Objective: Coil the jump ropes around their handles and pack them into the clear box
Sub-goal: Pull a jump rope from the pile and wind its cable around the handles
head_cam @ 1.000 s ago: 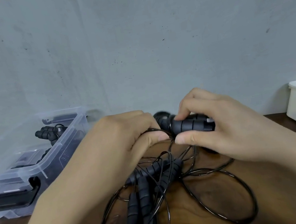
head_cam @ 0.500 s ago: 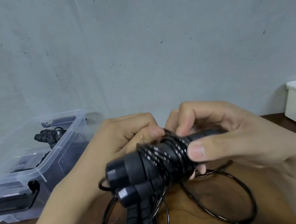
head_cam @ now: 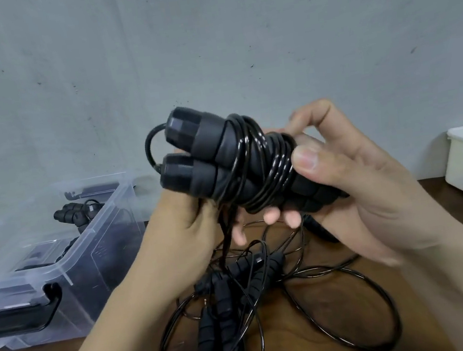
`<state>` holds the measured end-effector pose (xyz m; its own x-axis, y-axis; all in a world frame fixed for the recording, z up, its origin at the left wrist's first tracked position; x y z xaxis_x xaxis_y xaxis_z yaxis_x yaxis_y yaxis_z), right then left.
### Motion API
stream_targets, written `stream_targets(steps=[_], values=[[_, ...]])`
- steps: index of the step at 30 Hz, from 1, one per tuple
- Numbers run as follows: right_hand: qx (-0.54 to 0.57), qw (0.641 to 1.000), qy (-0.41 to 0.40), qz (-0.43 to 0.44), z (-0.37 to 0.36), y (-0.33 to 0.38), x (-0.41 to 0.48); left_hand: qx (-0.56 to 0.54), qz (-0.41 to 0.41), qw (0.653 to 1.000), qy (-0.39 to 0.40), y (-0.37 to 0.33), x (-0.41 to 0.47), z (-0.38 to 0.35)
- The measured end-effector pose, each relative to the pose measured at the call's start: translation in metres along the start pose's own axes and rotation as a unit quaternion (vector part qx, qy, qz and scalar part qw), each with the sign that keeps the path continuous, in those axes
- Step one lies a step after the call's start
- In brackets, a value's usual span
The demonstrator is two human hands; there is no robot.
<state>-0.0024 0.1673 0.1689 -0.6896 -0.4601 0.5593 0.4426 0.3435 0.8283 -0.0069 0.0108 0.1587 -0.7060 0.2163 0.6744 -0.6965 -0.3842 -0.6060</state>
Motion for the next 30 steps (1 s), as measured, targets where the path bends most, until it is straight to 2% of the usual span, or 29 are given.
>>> stream_targets(steps=[4, 8, 12, 15, 20, 23, 25, 28, 30], values=[[-0.024, 0.998, -0.062, 0.014, 0.014, 0.015, 0.001, -0.049, 0.053, 0.997, 0.041, 0.013, -0.002, -0.015], [-0.050, 0.985, -0.162, 0.035, 0.053, 0.026, 0.002, -0.026, 0.067, 0.996, 0.057, 0.015, 0.000, -0.022], [-0.136, 0.958, -0.248, 0.057, 0.086, 0.033, -0.004, 0.081, -0.042, 0.994, 0.067, -0.010, 0.003, -0.014], [-0.201, 0.933, -0.289, 0.078, 0.101, 0.036, -0.007, 0.121, -0.086, 0.988, 0.049, -0.028, 0.002, 0.000], [-0.327, 0.883, -0.329, 0.071, 0.121, 0.032, -0.009, 0.098, -0.086, 0.990, 0.057, -0.046, -0.004, 0.009], [-0.367, 0.875, -0.311, 0.052, 0.124, 0.018, -0.005, 0.032, -0.061, 0.993, 0.093, -0.050, -0.007, 0.007], [-0.388, 0.872, -0.297, 0.032, 0.124, 0.009, -0.002, -0.050, -0.023, 0.994, 0.090, -0.045, -0.009, 0.011], [-0.409, 0.871, -0.272, 0.012, 0.118, -0.004, 0.003, -0.149, 0.058, 0.987, 0.017, -0.026, -0.011, 0.027], [-0.434, 0.861, -0.265, 0.017, 0.111, -0.005, 0.005, -0.147, 0.126, 0.981, -0.016, -0.008, -0.011, 0.032]])
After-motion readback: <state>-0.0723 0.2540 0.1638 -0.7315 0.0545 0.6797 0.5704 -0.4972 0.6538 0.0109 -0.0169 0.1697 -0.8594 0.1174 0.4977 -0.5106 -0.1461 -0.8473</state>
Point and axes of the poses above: each hand's wrist, its own x-axis towards the middle knuckle, its own z-axis out of the back of the hand, y = z × x, the point moved 10 cm from there along x, towards the middle knuckle, and after that the axes turned 8 degrees about -x, right-handed, at the moved point
